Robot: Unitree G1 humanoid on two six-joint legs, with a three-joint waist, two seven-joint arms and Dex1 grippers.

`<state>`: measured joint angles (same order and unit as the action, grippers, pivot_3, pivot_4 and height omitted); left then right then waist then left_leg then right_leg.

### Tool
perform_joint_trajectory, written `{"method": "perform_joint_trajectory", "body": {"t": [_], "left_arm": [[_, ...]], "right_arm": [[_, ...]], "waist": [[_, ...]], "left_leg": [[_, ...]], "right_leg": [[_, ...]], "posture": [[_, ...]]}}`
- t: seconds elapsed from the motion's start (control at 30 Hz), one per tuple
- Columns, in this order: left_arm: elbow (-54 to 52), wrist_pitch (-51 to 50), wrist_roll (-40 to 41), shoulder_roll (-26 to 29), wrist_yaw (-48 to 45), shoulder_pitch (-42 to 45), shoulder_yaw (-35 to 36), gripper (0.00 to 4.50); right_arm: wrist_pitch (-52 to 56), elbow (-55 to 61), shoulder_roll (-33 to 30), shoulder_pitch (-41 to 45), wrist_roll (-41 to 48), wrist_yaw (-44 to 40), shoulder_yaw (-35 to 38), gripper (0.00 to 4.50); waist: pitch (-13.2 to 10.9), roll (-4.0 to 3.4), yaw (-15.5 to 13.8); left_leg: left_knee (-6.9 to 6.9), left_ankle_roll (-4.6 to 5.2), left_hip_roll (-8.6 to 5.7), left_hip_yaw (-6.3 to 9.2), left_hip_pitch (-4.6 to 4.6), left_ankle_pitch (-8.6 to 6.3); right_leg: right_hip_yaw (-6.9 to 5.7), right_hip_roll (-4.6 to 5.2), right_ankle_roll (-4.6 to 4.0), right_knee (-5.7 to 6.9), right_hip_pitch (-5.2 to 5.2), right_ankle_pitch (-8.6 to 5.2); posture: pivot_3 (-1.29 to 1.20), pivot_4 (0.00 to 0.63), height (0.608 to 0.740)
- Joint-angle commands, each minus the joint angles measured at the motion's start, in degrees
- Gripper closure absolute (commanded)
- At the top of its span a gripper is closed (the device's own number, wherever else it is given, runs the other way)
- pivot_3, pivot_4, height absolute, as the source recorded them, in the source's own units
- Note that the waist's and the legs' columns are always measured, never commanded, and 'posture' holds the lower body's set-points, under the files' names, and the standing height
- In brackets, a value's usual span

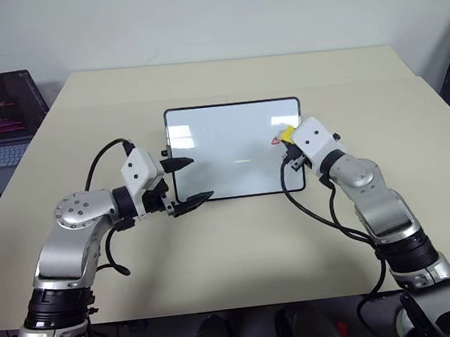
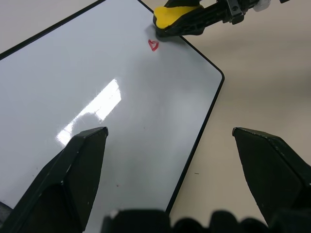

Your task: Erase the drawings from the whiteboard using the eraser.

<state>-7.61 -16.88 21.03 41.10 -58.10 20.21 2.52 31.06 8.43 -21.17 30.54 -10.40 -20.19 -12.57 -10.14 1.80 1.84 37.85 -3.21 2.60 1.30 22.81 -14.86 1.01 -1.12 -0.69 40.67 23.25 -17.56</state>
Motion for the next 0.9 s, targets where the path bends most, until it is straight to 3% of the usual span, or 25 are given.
{"method": "perform_joint_trajectory", "body": {"t": [0.03, 0.13, 0.37, 0.63, 0.9], "left_arm": [[-1.3, 0.9, 0.1, -0.1, 0.0, 0.2, 0.1, 0.00], [-1.3, 1.0, 0.1, -0.2, 0.1, 0.0, 0.1, 0.00], [-1.1, 1.0, -0.2, -0.8, 0.5, -0.2, -0.1, 0.00], [-1.5, 1.2, -0.3, -1.1, 1.1, -1.0, 0.1, 0.00], [-1.4, 1.2, 0.0, -0.9, 1.1, -1.2, 0.1, 0.00]], "right_arm": [[0.1, 0.1, 0.1, 1.0, 0.7, -2.5, -0.6, 3.38], [1.5, 0.6, -0.3, 0.4, 1.0, -5.0, -1.9, 3.38], [-3.9, -3.9, 1.1, 3.8, -1.4, 0.7, 0.2, 3.38], [0.0, -4.0, 0.3, 2.1, 1.1, -8.3, -3.8, 3.38], [-6.1, -8.4, 2.0, 5.9, -3.1, 0.8, -0.8, 3.38]], "waist": [[0.0, 0.00, 0.0], [0.0, 0.00, 0.0], [0.0, 0.00, 0.1], [0.0, 0.01, 0.1], [0.0, 0.00, 0.0]], "left_leg": [[0.00, 0.00, 0.00, 0.00, 0.00, 0.00], [0.00, 0.00, 0.01, 0.01, -0.02, 0.00], [0.04, 0.00, 0.00, 0.00, -0.08, 0.01], [0.03, 0.00, 0.02, 0.01, -0.09, 0.00], [0.06, 0.00, 0.00, 0.00, -0.14, 0.01]], "right_leg": [[0.00, 0.00, 0.00, 0.00, 0.00, 0.00], [0.01, 0.00, 0.00, 0.02, 0.00, 0.00], [0.03, 0.00, 0.00, 0.15, 0.00, 0.00], [0.04, 0.00, -0.01, 0.13, -0.01, 0.01], [0.03, 0.00, 0.02, 0.21, -0.03, 0.01]], "posture": [[0.00, 0.150, 0.740], [0.00, 0.150, 0.740], [0.00, 0.150, 0.740], [0.00, 0.150, 0.740], [0.00, 0.150, 0.740]]}}
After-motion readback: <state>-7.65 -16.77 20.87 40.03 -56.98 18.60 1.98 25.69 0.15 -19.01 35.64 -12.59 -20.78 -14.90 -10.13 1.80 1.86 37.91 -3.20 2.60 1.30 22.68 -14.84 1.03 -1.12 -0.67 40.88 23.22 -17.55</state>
